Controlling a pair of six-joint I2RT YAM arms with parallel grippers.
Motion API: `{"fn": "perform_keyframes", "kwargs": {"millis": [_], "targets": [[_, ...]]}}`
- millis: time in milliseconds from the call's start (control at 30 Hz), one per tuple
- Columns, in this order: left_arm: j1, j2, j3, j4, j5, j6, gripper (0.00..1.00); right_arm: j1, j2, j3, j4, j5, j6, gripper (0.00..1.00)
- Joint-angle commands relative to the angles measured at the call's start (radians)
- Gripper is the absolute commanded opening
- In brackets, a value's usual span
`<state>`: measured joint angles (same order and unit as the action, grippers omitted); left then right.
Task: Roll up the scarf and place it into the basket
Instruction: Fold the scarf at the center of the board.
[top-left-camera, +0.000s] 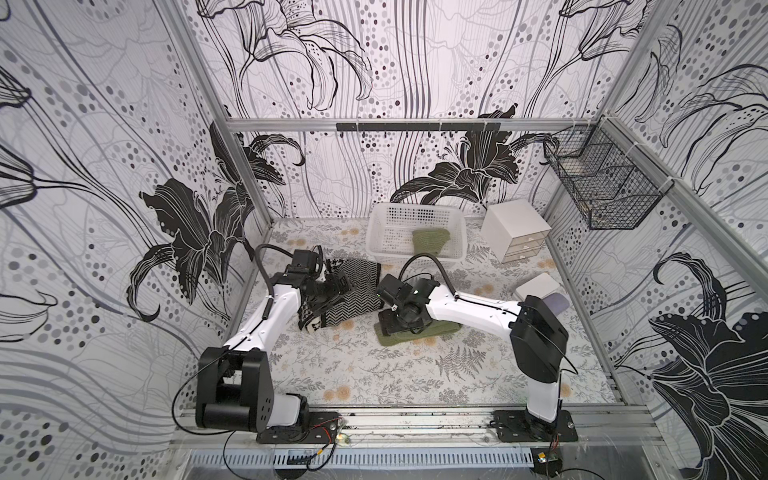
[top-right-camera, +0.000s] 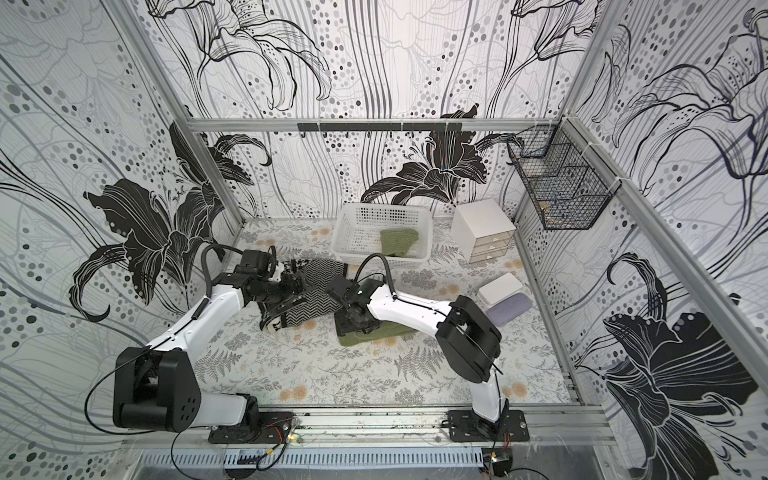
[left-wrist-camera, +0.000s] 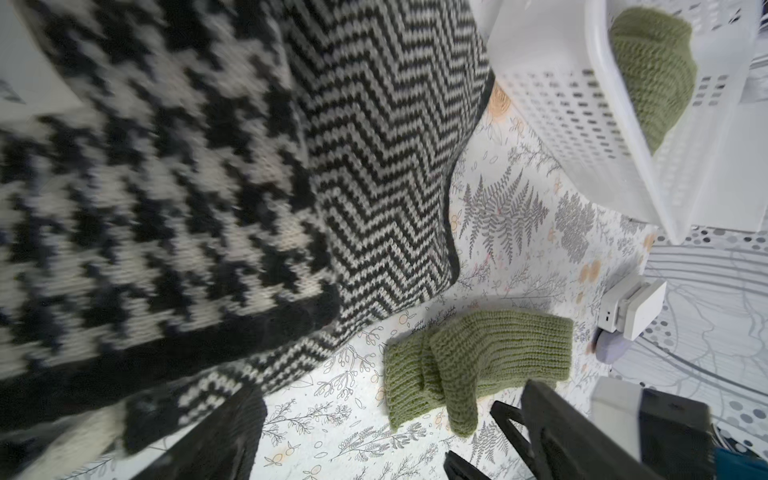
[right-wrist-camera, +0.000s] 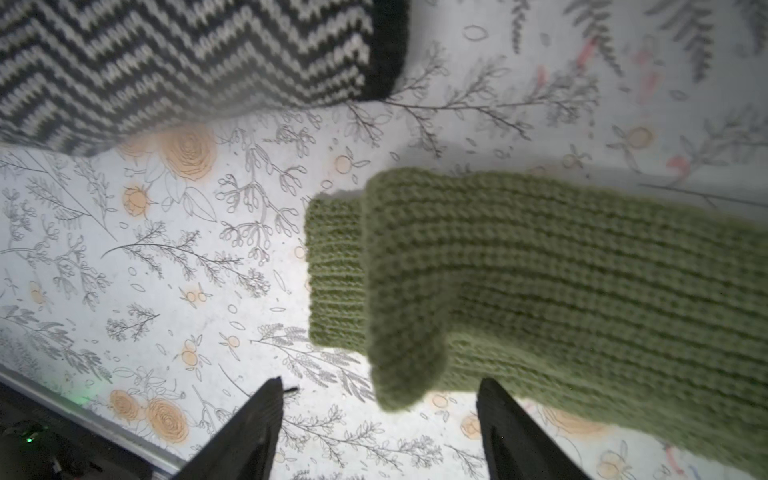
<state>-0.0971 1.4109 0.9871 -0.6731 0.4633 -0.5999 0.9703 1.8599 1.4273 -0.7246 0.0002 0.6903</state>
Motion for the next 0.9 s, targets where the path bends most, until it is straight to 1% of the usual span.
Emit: {"fn": "perform_keyframes", "kwargs": {"millis": [0, 100, 167, 233, 300, 433, 467, 500, 533, 567, 600, 733, 867], "targets": [[-0.113, 0.048, 0.005, 0.075, 0.013, -0.039, 0.99, -0.047, -0.179, -0.124, -0.027, 0.038, 0.036, 0.77], [-0.238, 0.113, 0.016, 0.139, 0.015, -0.103, 0.99, -0.106, -0.293, -0.227, -0.041, 0.071, 0.043, 0.77], [-0.301, 0.15, 0.022, 0.173, 0.005, -0.15, 0.99, -0.15, -0.345, -0.275, -0.054, 0.099, 0.043, 0.77], [-0.342, 0.179, 0.016, 0.21, -0.004, -0.196, 1.0, -0.192, -0.394, -0.319, -0.063, 0.114, 0.037, 0.77], [-0.373, 0.208, 0.017, 0.231, -0.007, -0.227, 0.94, -0.23, -0.439, -0.356, -0.064, 0.127, 0.026, 0.77], [-0.416, 0.275, 0.033, 0.261, -0.017, -0.251, 0.87, -0.278, -0.483, -0.394, -0.06, 0.129, 0.002, 0.77], [-0.423, 0.299, 0.04, 0.268, -0.017, -0.258, 0.8, -0.285, -0.485, -0.398, -0.06, 0.129, -0.004, 0.77], [-0.428, 0.316, 0.041, 0.281, -0.013, -0.267, 0.65, -0.286, -0.487, -0.4, -0.06, 0.129, -0.007, 0.77], [-0.43, 0.324, 0.038, 0.297, -0.01, -0.276, 0.44, -0.29, -0.488, -0.402, -0.058, 0.131, -0.01, 0.77], [-0.435, 0.327, 0.035, 0.304, -0.008, -0.286, 0.14, -0.292, -0.489, -0.404, -0.059, 0.133, -0.013, 0.77], [-0.438, 0.324, 0.04, 0.291, -0.009, -0.285, 0.0, -0.296, -0.492, -0.406, -0.059, 0.134, -0.017, 0.77], [-0.46, 0.227, 0.071, 0.152, -0.083, -0.228, 0.0, -0.309, -0.505, -0.409, -0.043, 0.131, -0.034, 0.77], [-0.482, 0.117, 0.075, 0.081, -0.095, -0.176, 0.0, -0.318, -0.483, -0.389, -0.017, 0.115, -0.059, 0.77]]}}
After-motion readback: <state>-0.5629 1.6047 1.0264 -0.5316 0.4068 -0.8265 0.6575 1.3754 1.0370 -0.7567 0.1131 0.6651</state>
